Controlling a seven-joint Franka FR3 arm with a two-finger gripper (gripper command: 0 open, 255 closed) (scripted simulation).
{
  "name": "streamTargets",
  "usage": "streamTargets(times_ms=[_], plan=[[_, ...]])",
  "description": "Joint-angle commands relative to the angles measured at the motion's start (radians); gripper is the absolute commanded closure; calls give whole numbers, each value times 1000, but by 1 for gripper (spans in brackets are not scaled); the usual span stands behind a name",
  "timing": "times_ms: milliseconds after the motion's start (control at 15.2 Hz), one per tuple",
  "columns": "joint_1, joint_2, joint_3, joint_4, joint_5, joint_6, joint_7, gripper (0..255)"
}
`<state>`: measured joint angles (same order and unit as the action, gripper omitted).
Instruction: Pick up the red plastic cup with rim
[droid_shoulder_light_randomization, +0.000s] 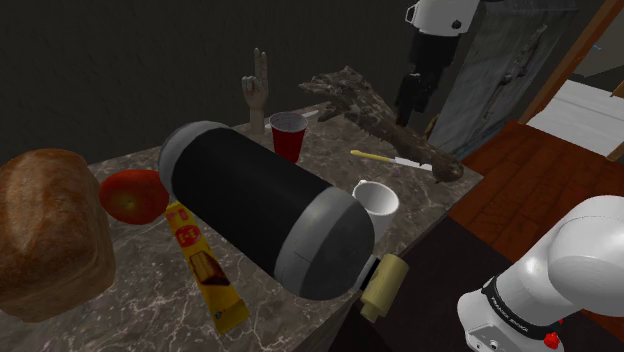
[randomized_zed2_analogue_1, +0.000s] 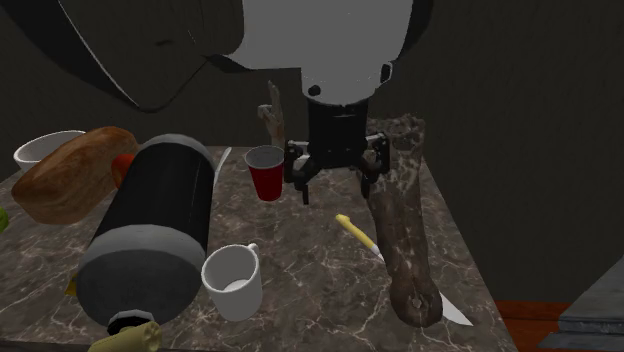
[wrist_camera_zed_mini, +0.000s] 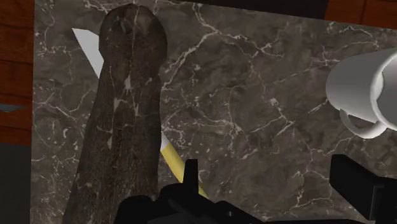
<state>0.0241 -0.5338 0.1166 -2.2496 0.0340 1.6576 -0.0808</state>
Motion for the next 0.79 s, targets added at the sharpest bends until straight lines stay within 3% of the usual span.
streamTargets(times_ms=[0,726], plan=[[1,78,12,39,7,41,15,0],[24,497,79,388,8,116,120,0]])
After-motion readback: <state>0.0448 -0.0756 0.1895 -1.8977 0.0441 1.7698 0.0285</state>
